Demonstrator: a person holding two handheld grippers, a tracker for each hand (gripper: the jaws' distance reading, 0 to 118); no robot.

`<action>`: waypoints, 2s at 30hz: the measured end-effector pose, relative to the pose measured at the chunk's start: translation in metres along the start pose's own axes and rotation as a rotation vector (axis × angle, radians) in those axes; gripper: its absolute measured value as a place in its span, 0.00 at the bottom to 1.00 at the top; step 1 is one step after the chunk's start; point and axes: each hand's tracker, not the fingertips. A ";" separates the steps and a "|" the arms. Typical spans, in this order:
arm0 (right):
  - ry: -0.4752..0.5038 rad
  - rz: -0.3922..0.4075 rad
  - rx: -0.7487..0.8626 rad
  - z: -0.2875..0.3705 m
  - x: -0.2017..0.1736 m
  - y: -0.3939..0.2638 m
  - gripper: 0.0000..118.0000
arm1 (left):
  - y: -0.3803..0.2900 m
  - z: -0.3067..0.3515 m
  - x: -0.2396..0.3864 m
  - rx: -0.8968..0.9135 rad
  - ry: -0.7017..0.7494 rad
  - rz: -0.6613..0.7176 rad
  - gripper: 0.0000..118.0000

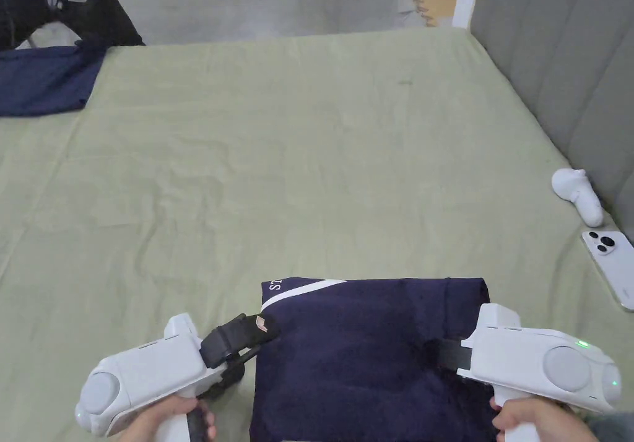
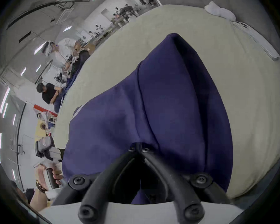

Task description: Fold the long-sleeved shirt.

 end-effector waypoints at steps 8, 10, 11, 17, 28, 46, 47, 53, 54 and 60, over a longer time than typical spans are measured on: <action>0.010 -0.018 -0.001 -0.001 0.004 0.001 0.00 | -0.011 -0.064 0.039 -0.112 0.053 -0.083 0.56; 0.016 -0.027 0.002 0.000 0.004 0.000 0.00 | -0.008 -0.063 0.035 -0.130 0.155 -0.137 0.22; 0.016 -0.026 0.001 0.000 0.002 0.000 0.00 | -0.008 -0.060 0.036 -0.119 0.159 -0.167 0.21; -0.081 0.120 0.069 -0.002 -0.042 -0.003 0.00 | 0.000 -0.027 0.049 -0.090 0.114 -0.210 0.18; 0.029 0.441 0.133 -0.042 -0.218 -0.021 0.00 | 0.093 0.127 -0.010 0.056 0.184 -0.211 0.18; 0.306 0.870 0.168 -0.215 -0.524 -0.086 0.00 | 0.260 0.376 -0.157 0.263 0.476 -0.139 0.66; 0.312 0.871 0.166 -0.219 -0.529 -0.085 0.00 | 0.259 0.376 -0.154 0.279 0.529 -0.198 0.88; 0.343 0.886 0.206 -0.193 -0.526 -0.072 0.00 | 0.248 0.393 -0.133 0.409 0.697 -0.267 0.88; 0.343 0.883 0.218 -0.182 -0.521 -0.067 0.00 | 0.243 0.388 -0.112 0.444 0.738 -0.281 0.73; 0.333 0.841 0.368 -0.087 -0.479 -0.022 0.00 | 0.212 0.360 0.011 0.537 0.577 -0.505 0.05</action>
